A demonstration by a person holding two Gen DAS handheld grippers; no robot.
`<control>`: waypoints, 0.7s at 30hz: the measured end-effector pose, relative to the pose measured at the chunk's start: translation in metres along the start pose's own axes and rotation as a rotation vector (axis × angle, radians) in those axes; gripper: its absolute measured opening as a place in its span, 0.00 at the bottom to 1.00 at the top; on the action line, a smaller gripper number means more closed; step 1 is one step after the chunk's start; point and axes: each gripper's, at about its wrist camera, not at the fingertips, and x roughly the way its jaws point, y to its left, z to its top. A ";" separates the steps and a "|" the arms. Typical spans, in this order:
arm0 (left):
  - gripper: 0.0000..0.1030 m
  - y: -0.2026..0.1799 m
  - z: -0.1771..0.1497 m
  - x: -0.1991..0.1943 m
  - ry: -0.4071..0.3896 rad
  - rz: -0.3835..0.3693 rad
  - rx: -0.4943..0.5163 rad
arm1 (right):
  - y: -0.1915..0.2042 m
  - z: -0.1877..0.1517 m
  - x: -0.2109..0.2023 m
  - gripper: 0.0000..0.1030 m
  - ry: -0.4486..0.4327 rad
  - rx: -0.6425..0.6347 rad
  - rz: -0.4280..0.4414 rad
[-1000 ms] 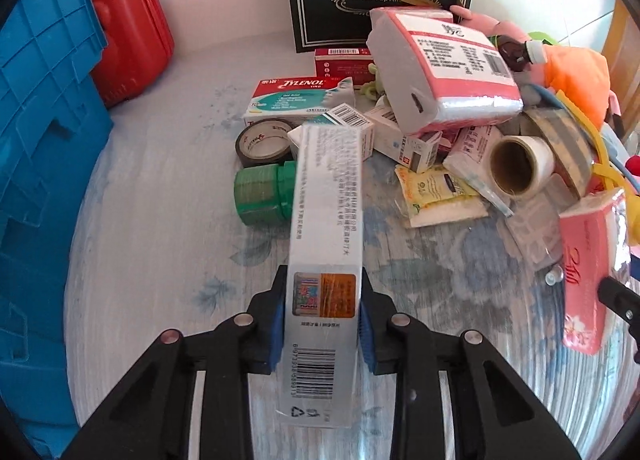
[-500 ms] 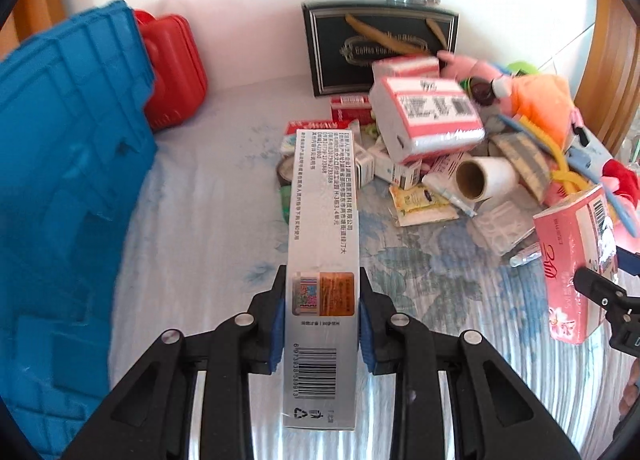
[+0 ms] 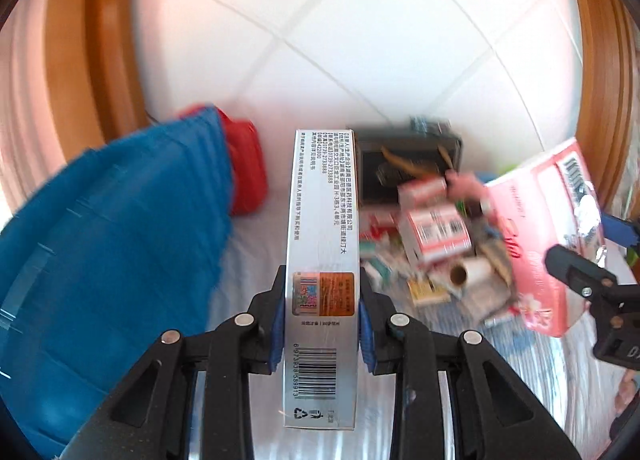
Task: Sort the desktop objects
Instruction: 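Carry the medicine box with left gripper while right carries the tissue pack over the crate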
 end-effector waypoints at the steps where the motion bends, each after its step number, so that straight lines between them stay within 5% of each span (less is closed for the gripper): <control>1: 0.28 0.009 0.006 -0.010 -0.024 0.007 -0.011 | 0.015 0.013 -0.005 0.84 -0.032 -0.021 0.011; 12: 0.28 0.125 0.044 -0.088 -0.192 0.143 -0.095 | 0.149 0.097 -0.026 0.84 -0.207 -0.159 0.128; 21: 0.28 0.240 0.042 -0.099 -0.184 0.329 -0.149 | 0.256 0.144 -0.012 0.84 -0.236 -0.224 0.263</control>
